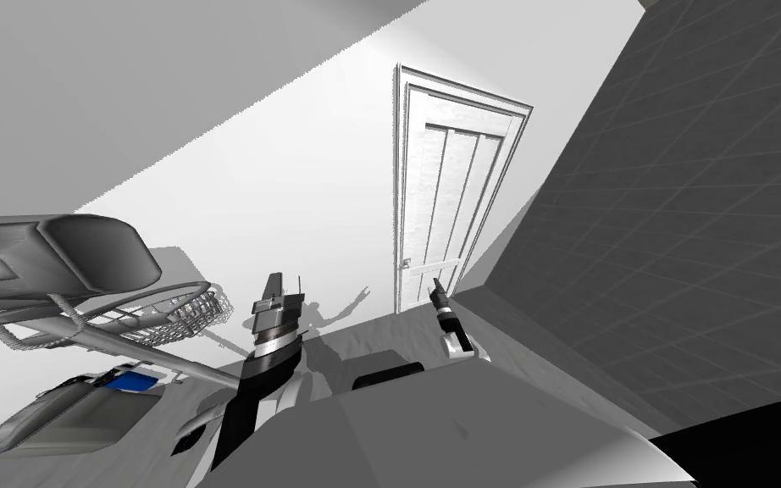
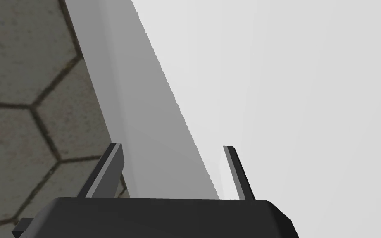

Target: Pull the door open

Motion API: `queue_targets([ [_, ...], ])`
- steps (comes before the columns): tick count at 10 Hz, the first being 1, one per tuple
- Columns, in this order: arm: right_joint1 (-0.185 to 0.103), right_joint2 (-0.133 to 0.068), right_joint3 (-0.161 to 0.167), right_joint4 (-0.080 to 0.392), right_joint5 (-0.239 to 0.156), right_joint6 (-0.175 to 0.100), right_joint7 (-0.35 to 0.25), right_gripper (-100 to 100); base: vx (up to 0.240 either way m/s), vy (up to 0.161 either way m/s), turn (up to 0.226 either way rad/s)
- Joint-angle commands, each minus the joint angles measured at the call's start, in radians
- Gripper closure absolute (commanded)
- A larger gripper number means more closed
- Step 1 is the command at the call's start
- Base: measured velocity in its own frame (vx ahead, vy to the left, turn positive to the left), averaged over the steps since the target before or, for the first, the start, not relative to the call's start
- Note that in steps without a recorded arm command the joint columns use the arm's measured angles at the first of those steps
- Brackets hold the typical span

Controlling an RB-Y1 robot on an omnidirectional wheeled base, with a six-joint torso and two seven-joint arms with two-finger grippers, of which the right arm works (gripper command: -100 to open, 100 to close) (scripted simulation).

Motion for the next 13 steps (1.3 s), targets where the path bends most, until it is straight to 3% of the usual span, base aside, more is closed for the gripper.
queue_targets([
  [1, -0.014, 0.000, -0.002, 0.036, -0.001, -0.007, 0.002, -100, 0.042, -0.046, 0.057],
  [13, -0.116, -0.028, -0.016, 0.364, -0.016, -0.089, 0.018, -100, 0.049, -0.062, 0.147],
])
